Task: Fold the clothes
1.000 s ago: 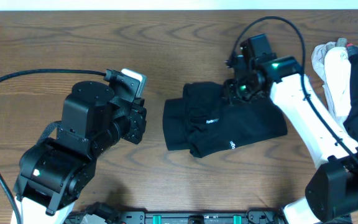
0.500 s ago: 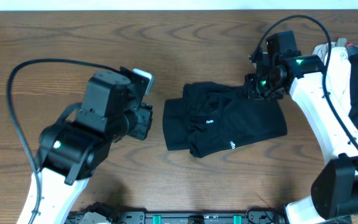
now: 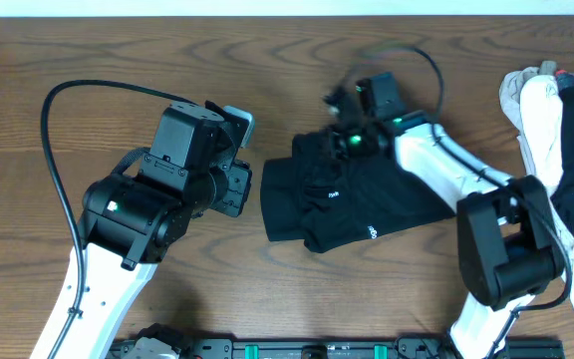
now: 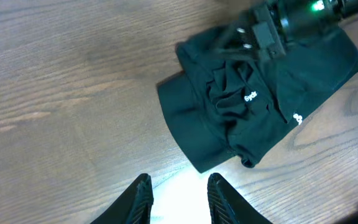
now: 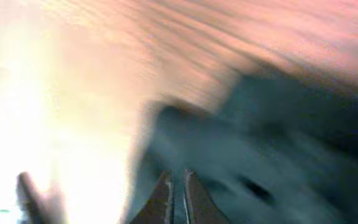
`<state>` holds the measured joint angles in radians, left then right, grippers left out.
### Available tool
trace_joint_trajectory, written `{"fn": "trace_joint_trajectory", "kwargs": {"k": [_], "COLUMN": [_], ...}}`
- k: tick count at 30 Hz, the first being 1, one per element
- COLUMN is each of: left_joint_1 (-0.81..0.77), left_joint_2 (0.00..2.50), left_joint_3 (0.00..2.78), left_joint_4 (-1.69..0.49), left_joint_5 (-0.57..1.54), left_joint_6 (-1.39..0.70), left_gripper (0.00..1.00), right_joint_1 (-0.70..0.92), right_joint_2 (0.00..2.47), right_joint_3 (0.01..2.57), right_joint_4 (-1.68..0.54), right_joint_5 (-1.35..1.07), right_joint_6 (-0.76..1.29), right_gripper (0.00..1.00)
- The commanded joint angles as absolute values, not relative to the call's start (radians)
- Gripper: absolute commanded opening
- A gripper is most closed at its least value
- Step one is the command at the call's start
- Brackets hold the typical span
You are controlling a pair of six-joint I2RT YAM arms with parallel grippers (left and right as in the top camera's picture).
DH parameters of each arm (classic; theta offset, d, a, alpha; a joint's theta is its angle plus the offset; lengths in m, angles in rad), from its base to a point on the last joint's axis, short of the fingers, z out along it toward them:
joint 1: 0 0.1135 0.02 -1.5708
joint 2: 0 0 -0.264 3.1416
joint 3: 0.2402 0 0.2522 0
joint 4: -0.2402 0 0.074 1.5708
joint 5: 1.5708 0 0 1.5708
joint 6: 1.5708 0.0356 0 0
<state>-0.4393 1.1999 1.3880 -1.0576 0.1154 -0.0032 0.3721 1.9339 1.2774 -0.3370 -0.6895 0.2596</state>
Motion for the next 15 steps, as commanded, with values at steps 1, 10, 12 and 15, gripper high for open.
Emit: {"fn": "trace_joint_trajectory", "kwargs": {"k": [1,10,12,15], "left_joint_1": [-0.435,-0.435,-0.435,-0.435], "left_joint_2": [1.202,1.229,1.245,1.271], "left_joint_3": [1.398,1.391,1.391,1.391], "left_joint_4": [-1.066,-1.095,-1.093,-1.091], "left_joint_5": [0.102,0.103,0.103,0.103], "left_joint_6": [-0.005,-0.005,-0.005,-0.005], "left_gripper": [0.33,0.4,0.4,0.4], "right_joint_1": [0.377,0.192,0.16,0.149], "right_joint_2": [1.895,1.785,1.787,1.804], "right_joint_3": [1.304,1.311,1.309,1.29], "right_joint_4": [-0.32,-0.711,-0.764,-0.781], "right_joint_5": [-0.863,-0.37,-0.355,-0.355], "right_joint_6": [0.278,0.237,0.22,0.22], "right_gripper": [0.05,0.09,0.08,0.06]}}
